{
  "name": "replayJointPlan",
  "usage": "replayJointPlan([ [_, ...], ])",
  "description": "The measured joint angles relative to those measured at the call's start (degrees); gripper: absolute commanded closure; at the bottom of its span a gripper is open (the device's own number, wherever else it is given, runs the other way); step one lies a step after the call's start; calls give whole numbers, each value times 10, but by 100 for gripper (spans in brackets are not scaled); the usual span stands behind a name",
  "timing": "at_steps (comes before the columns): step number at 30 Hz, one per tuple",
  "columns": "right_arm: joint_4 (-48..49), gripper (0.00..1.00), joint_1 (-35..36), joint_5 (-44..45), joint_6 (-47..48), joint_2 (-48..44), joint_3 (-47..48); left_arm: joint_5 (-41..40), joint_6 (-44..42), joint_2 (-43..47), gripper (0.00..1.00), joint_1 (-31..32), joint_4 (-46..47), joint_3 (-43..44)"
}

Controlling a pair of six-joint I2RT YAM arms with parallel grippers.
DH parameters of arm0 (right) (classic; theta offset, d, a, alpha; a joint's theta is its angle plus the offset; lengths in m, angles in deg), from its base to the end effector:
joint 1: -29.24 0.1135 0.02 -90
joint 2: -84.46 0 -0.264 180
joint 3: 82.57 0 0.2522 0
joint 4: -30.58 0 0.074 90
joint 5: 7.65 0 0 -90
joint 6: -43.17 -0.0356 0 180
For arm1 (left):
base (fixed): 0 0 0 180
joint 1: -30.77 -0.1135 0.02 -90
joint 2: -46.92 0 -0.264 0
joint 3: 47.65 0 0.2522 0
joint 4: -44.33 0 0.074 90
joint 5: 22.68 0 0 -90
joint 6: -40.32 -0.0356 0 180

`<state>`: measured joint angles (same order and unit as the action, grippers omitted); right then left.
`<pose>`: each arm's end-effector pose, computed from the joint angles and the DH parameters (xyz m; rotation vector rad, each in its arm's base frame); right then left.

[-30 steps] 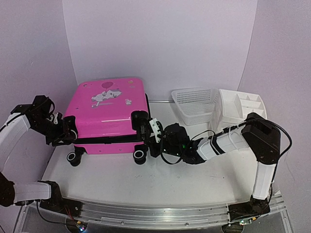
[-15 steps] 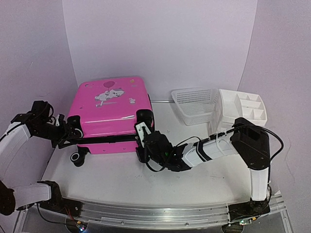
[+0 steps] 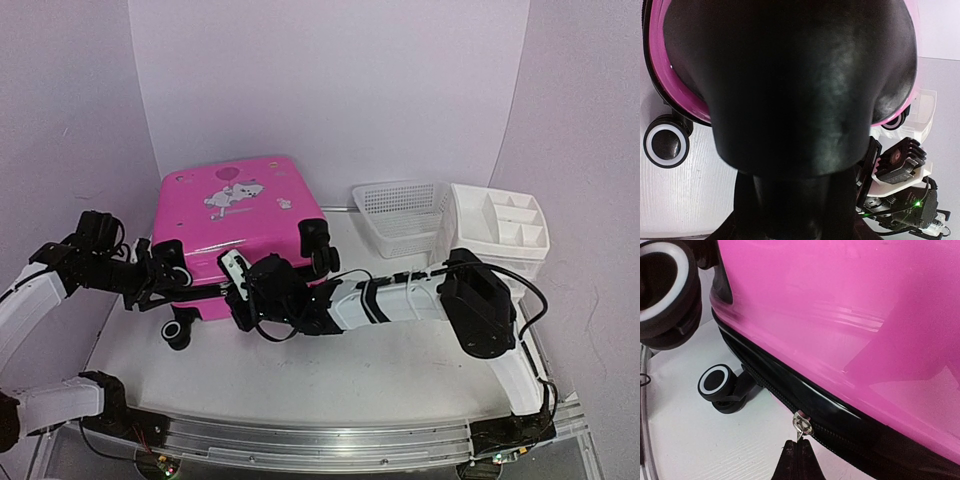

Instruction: Open, take out, and arrange the luggage

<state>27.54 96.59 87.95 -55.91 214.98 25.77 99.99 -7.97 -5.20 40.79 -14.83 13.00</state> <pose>0.2050 0.4823 0.1723 -0.9606 1.8565 0.7396 0.1673 -0.0491 0.2789 -0.4407 2.5358 -1.0746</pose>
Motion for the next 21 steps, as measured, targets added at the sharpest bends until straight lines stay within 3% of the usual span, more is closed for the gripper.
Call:
replayJointPlan([
  [6,-42,100,-31,-108,-23,0,22,-39,64,24,73,70,20,-11],
  [12,-143,100,-64,-225,-14,17,103,-89,114,24,73,130,43,-17],
  [17,-232,100,-83,-284,12,36,171,-144,139,5,72,179,61,-15],
  [21,-249,100,-90,-298,19,38,180,-152,145,-12,72,188,80,-11],
])
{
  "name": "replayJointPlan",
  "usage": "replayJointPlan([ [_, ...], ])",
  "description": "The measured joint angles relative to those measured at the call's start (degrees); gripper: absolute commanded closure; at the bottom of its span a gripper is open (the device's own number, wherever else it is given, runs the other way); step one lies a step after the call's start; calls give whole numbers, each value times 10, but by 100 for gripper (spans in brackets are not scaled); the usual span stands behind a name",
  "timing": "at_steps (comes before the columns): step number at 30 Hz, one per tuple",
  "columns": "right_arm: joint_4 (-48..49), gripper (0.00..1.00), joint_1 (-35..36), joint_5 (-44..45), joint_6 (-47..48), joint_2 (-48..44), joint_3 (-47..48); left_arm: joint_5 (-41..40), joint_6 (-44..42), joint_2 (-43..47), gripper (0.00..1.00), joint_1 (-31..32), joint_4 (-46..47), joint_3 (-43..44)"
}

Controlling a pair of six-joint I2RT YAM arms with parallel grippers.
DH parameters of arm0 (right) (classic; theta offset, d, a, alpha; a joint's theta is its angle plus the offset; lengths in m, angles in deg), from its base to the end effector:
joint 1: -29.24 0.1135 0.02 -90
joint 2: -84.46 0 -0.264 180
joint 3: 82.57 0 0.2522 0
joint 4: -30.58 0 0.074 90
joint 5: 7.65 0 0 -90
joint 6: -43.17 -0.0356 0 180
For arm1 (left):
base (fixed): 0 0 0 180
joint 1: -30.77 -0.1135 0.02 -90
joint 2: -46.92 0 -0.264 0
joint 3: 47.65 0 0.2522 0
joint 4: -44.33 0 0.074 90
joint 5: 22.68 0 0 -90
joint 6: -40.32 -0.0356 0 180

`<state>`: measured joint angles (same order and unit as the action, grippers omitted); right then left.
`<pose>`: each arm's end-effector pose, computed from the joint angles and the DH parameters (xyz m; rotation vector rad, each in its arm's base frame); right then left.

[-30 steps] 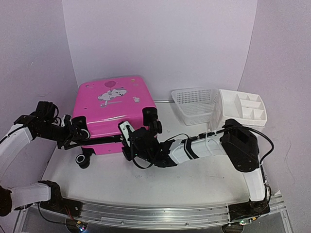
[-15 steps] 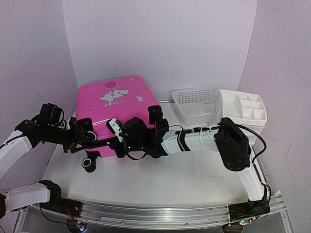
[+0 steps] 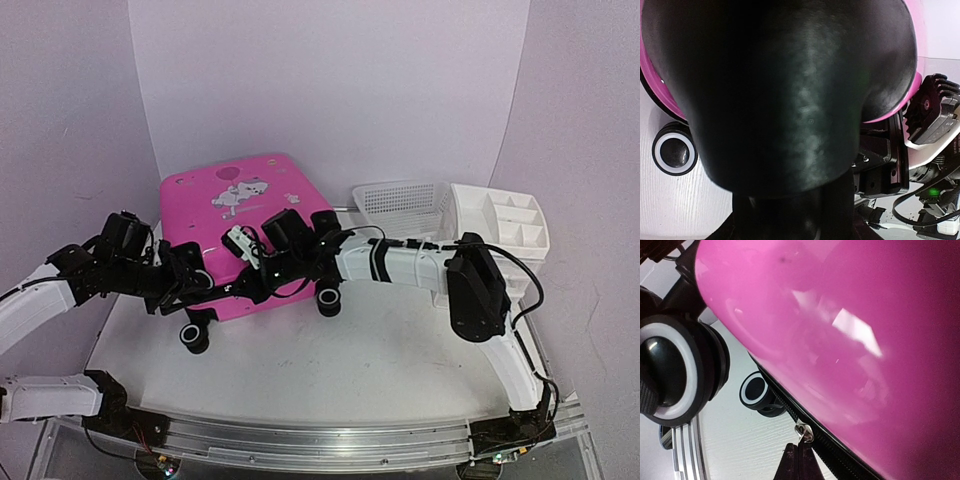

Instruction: Open, take out, and arrange the luggage

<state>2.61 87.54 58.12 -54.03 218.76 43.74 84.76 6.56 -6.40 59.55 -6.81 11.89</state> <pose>0.2715 0.4674 0.2049 -1.2427 2.0044 1.0700 0.1609 -0.1006 0.2763 -0.4516 2.5385 -1.0126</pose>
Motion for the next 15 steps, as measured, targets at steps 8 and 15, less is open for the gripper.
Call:
replayJointPlan([
  [8,73,88,10,45,-41,-34,-86,21,-2,-62,70,10,6,37],
  [15,56,33,31,75,-91,-55,-137,18,-19,-71,67,11,21,38],
])
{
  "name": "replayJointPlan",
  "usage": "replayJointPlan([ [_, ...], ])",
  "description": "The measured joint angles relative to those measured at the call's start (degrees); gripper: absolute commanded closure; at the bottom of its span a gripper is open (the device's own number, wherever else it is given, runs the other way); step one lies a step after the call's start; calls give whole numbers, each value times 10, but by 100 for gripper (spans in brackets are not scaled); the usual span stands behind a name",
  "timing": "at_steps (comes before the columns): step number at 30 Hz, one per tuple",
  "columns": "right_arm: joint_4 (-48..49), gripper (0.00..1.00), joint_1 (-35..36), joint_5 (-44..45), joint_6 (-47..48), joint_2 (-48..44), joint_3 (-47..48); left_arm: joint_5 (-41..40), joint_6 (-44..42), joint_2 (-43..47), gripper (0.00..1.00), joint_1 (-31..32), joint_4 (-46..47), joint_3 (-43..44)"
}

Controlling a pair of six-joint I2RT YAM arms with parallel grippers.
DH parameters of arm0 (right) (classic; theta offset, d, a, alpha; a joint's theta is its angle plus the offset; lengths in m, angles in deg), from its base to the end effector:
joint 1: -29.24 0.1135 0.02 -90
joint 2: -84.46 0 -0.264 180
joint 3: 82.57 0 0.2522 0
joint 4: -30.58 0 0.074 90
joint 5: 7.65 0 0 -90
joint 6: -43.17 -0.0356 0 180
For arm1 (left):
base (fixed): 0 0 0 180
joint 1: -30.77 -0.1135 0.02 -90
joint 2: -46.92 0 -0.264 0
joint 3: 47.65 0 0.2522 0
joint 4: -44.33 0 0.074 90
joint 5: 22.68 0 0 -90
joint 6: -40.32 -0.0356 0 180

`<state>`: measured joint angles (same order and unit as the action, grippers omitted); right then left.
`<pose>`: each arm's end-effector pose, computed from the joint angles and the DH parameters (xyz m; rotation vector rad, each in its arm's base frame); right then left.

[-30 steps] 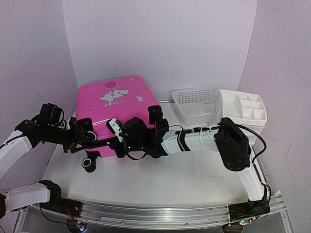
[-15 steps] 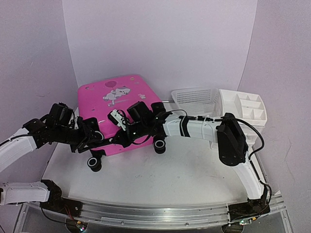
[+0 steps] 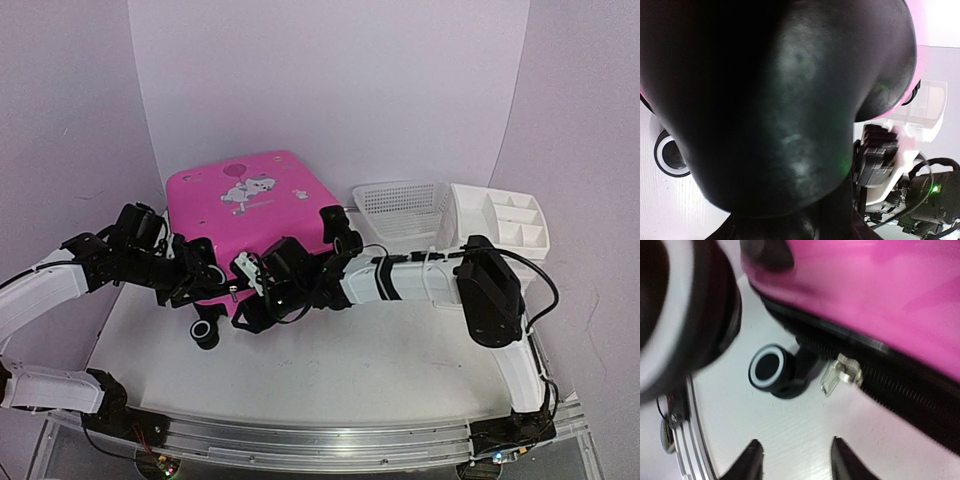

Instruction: Open, take out, and arrange the luggage

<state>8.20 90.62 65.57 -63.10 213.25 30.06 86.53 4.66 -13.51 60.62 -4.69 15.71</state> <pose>0.2363 0.4545 0.1817 -1.0888 2.1723 1.0108 0.1817 -0.1178 0.2785 -0.3779 2.5771 -1.0285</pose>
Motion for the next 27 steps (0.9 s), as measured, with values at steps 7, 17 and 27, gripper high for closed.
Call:
replayJointPlan([
  [7,-109,16,-26,68,-36,-144,-126,-17,-25,23,66,3,-17,-7],
  [17,-137,27,-138,167,-108,-234,-158,2,-51,22,71,2,-23,-6],
  [27,-154,40,-142,187,-35,-72,17,13,-25,21,72,6,-13,-5],
])
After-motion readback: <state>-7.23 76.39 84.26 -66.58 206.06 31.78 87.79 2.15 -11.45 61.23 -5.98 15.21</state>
